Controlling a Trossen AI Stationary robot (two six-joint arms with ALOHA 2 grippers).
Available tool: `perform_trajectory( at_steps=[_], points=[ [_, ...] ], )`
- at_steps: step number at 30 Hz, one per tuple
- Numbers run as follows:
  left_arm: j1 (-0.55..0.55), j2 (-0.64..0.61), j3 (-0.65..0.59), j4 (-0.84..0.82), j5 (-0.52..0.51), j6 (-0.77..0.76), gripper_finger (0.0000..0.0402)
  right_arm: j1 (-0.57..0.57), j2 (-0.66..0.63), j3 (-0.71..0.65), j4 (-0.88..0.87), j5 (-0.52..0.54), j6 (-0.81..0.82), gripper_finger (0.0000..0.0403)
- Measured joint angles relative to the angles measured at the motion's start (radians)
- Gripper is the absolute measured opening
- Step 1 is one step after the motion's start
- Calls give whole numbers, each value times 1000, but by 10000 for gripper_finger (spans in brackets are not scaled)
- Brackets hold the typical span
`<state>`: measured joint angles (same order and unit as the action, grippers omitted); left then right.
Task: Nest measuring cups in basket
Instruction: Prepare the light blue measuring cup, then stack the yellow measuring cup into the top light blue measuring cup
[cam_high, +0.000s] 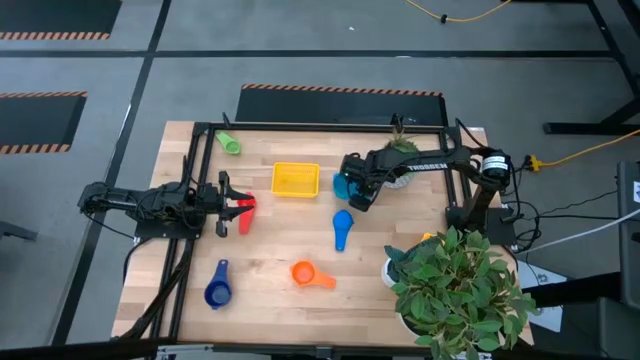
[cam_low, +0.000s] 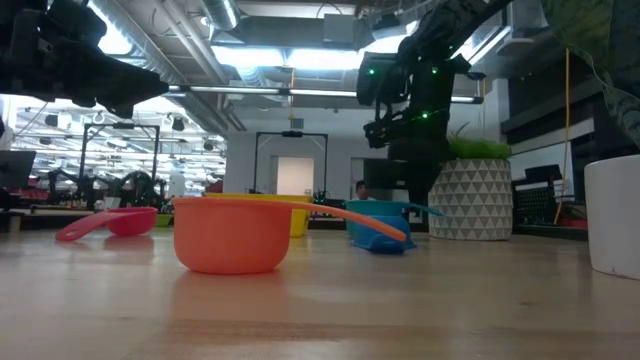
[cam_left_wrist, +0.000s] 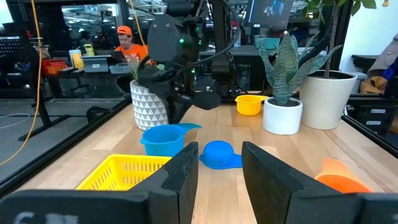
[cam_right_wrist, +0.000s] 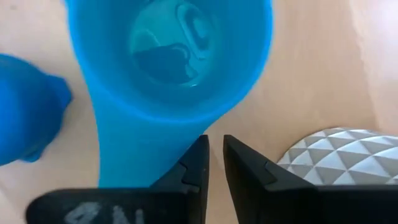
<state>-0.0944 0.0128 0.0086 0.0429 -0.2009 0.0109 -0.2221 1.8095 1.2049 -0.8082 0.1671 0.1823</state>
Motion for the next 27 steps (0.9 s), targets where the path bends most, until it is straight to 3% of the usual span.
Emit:
perform_trajectory(
  at_steps=[11,27],
  points=[
    [0,0,0,0,0,0,117,79,5,-3,6,-70,30,54],
    [0,0,0,0,0,0,117,83,3,-2,-87,-59,89,54]
  ],
)
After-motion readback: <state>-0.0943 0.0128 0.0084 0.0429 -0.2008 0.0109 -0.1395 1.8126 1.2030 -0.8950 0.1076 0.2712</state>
